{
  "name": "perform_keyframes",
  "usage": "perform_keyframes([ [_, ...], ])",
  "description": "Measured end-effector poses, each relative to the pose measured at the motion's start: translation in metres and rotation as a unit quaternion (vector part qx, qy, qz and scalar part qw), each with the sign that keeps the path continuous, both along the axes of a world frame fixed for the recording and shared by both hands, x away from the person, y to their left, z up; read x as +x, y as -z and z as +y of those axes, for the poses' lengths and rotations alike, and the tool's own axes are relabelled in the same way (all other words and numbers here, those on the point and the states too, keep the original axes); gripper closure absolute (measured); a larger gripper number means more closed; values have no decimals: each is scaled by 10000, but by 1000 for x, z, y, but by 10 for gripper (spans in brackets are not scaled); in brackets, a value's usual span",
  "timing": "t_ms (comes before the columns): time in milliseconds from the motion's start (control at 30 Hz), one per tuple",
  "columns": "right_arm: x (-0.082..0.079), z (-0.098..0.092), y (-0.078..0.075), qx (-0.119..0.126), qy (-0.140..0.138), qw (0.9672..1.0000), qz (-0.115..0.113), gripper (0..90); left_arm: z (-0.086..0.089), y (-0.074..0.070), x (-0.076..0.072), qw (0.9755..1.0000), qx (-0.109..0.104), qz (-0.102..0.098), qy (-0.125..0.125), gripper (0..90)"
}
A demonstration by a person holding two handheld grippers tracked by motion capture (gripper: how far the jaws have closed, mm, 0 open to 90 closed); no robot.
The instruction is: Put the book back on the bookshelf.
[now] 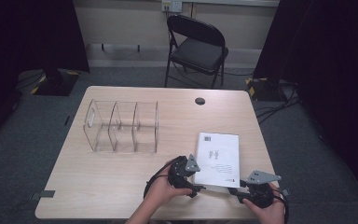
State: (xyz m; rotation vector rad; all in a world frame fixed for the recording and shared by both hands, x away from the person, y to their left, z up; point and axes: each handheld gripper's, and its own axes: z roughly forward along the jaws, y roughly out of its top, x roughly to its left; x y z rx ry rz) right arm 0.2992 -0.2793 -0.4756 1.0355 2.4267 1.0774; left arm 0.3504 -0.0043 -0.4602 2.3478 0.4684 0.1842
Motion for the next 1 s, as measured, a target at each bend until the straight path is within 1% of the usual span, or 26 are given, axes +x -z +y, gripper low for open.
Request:
perform_keyframes([
  [33,0,0,0,0,0,10000,0,566,0,0,0,10000,0,0,0,234],
  [67,0,0,0,-2,-2,10000,-6,566,-2,0,0,9999,72,118,53,269],
  [100,0,0,0,-7,-6,10000,-9,566,-8,-1,1,9999,159,-34,-34,250],
  [133,0,0,0,-7,-6,10000,-9,566,-8,-1,1,9999,159,-34,-34,258],
  [167,0,0,0,-14,-7,10000,1,566,-13,-3,2,9999,142,-86,17,235],
  [200,0,0,0,-14,-7,10000,1,566,-13,-3,2,9999,142,-86,17,232],
  [233,0,0,0,0,-16,10000,8,566,-15,-3,2,9998,118,-136,-6,232],
  [300,1,0,0,-6,-12,10000,5,566,-20,-4,4,9994,222,-254,101,198],
  [333,1,0,0,-6,-12,10000,5,566,-20,-4,4,9994,222,-254,101,191],
  [367,1,0,-1,-8,5,10000,5,569,-23,-4,4,9993,181,-290,138,180],
  [433,1,0,-1,-5,11,10000,8,570,-26,-4,3,9994,97,-269,207,184],
  [467,1,0,-1,-4,5,10000,-9,570,-26,-4,3,9994,97,-269,207,159],
  [500,1,0,-2,-4,7,10000,-7,570,-31,-4,2,9992,194,-279,196,143],
  [533,1,0,-2,-6,26,10000,14,570,-31,-4,2,9992,194,-279,196,138],
  [567,1,0,-2,-8,25,10000,5,570,-35,-5,2,9988,245,-326,269,127],
  [600,1,0,-2,11,23,10000,12,571,-35,-5,2,9988,245,-326,269,110],
  [667,1,0,-3,16,20,10000,-2,572,-42,-3,1,9984,307,-369,296,64],
  [700,1,0,-3,16,20,10000,-2,572,-42,-3,1,9984,307,-369,296,44],
  [767,1,0,-4,14,20,10000,-20,574,-50,-1,1,9976,414,-458,298,6],
  [800,1,1,-4,22,28,10000,-15,577,-52,-1,0,9971,457,-519,311,0],
  [833,1,1,-4,22,28,10000,-15,577,-52,-1,0,9971,457,-519,311,0],
  [867,1,1,-4,21,29,10000,-4,585,-57,0,0,9961,546,-632,285,0],
  [900,1,1,-4,21,29,10000,-4,585,-57,0,0,9961,546,-632,285,0],
  [967,1,1,-5,30,17,10000,8,589,-61,1,1,9957,551,-702,232,0],
  [1000,1,1,-5,28,25,10000,16,589,-62,1,1,9950,588,-753,272,0],
])
